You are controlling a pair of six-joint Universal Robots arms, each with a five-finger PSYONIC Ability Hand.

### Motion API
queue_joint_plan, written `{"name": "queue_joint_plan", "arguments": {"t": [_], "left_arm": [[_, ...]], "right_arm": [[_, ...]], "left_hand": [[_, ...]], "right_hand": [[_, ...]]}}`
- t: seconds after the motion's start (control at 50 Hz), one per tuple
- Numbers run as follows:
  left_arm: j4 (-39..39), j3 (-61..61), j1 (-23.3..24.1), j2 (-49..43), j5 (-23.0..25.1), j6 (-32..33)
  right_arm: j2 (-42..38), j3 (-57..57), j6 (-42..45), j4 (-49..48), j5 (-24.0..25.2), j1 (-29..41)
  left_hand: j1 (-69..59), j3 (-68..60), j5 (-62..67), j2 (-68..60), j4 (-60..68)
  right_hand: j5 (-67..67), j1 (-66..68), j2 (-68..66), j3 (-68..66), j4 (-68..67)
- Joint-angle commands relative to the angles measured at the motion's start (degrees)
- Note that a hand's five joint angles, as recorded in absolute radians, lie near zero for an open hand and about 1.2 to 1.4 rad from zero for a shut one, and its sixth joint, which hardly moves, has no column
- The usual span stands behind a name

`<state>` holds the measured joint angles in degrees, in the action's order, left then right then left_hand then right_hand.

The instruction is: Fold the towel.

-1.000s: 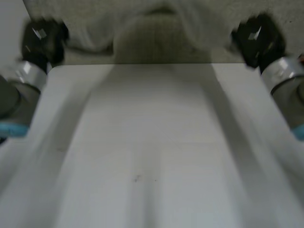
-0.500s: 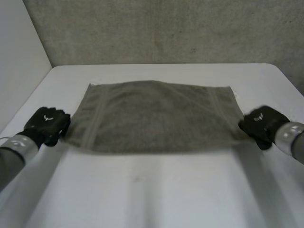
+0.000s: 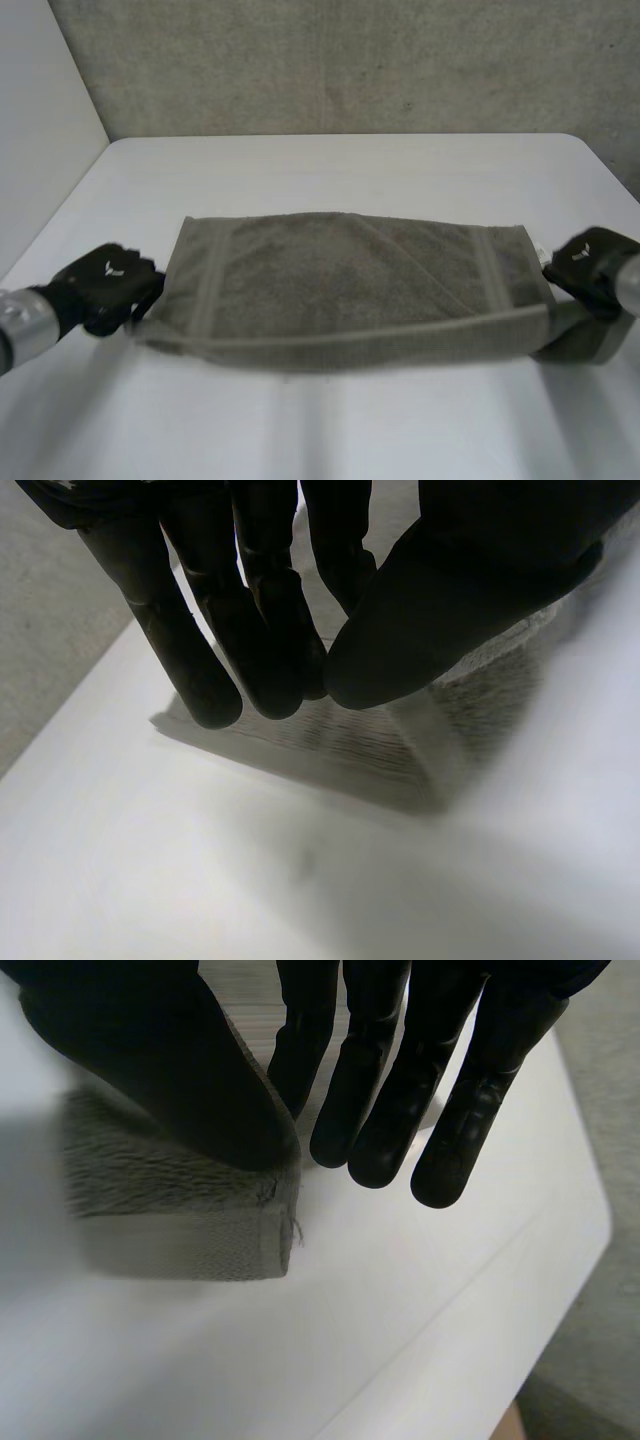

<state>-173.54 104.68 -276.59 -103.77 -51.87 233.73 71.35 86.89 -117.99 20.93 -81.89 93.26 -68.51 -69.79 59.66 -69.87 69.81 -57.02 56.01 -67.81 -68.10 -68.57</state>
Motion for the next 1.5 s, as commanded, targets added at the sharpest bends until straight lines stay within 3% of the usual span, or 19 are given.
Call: {"name": "queue_joint_plan", "arguments": {"t": [0.02, 0.1, 0.2, 0.4, 0.58, 0.62, 0.66, 0.78, 1.0, 1.1, 1.38, 1.5], "left_arm": [[-6.89, -19.21, 7.01, -15.56, -5.16, -12.66], [-10.07, -26.63, 9.05, -19.98, -7.89, -17.95], [-13.58, -39.43, 11.85, -28.13, -16.48, -24.89], [-14.02, -49.74, 14.76, -36.58, -21.16, -25.25], [-11.56, -41.22, 16.78, -30.61, -20.72, -25.95], [-9.9, -35.36, 16.78, -25.19, -20.63, -26.83], [-9.19, -32.81, 16.87, -22.73, -20.63, -27.88], [-7.35, -25.94, 16.96, -16.47, -21.07, -33.68], [-6.38, -23.73, 17.13, -18.92, -24.68, -33.95], [-6.38, -25.66, 17.22, -23.92, -27.14, -33.95], [-6.38, -28.48, 17.75, -27.8, -29.34, -33.86], [-6.2, -27.68, 18.01, -27.1, -29.42, -33.78]], "right_arm": [[-12.44, -10.93, -5.22, -10.44, -3.89, 4.12], [-16.15, -14.64, -7.87, -16.09, -4.33, 5.08], [-21.68, -20.95, -12.43, -23.02, -5.56, 7.1], [-26.7, -25.63, -14.64, -29.63, -6.62, 8.86], [-22.32, -20.37, -14.72, -29.36, -6.0, 10.01], [-20.28, -18.42, -14.99, -29.36, -5.83, 10.01], [-18.17, -16.4, -15.07, -29.45, -5.65, 10.01], [-10.79, -9.54, -15.25, -29.45, -5.56, 9.74], [-2.98, 0.99, -16.04, -29.45, -3.02, 9.57], [-0.51, 4.17, -16.04, -29.8, -1.78, 9.57], [0.81, 6.28, -16.04, -30.07, -1.35, 9.57], [0.81, 6.28, -16.04, -30.07, -1.35, 9.39]], "left_hand": [[-11.49, -10.21, 10.34, -10.13, 10.19], [-11.49, -10.21, 10.34, -10.13, 10.19], [-11.49, -10.21, 10.34, -10.13, 10.19], [-11.49, -10.21, 10.34, -10.13, 10.19], [-11.49, -10.21, 10.34, -10.13, 10.19], [11.09, 12.37, -12.24, 12.44, -12.39], [16.69, 17.97, -17.84, 18.05, -17.99], [17.25, 18.53, -18.4, 18.61, -18.55], [22.47, 23.75, -23.61, 23.82, -23.76], [31.55, 32.83, -32.69, 32.9, -32.84], [29.03, 30.31, -30.17, 30.38, -30.32], [17.76, 19.04, -18.9, 19.11, -19.05]], "right_hand": [[-12.98, 23.99, -12.19, -11.9, -11.43], [-12.98, 23.99, -12.19, -11.9, -11.43], [-12.98, 23.99, -12.19, -11.9, -11.43], [-12.98, 23.99, -12.19, -11.9, -11.43], [-12.98, 23.99, -12.19, -11.9, -11.43], [-12.98, 23.99, -12.19, -11.9, -11.43], [-12.98, 23.99, -12.19, -11.9, -11.43], [-12.98, 23.99, -12.19, -11.9, -11.43], [-12.98, 23.99, -12.19, -11.9, -11.43], [-12.98, 23.99, -12.19, -11.9, -11.43], [-12.98, 23.99, -12.19, -11.9, -11.43], [-12.98, 23.99, -12.19, -11.9, -11.43]]}}
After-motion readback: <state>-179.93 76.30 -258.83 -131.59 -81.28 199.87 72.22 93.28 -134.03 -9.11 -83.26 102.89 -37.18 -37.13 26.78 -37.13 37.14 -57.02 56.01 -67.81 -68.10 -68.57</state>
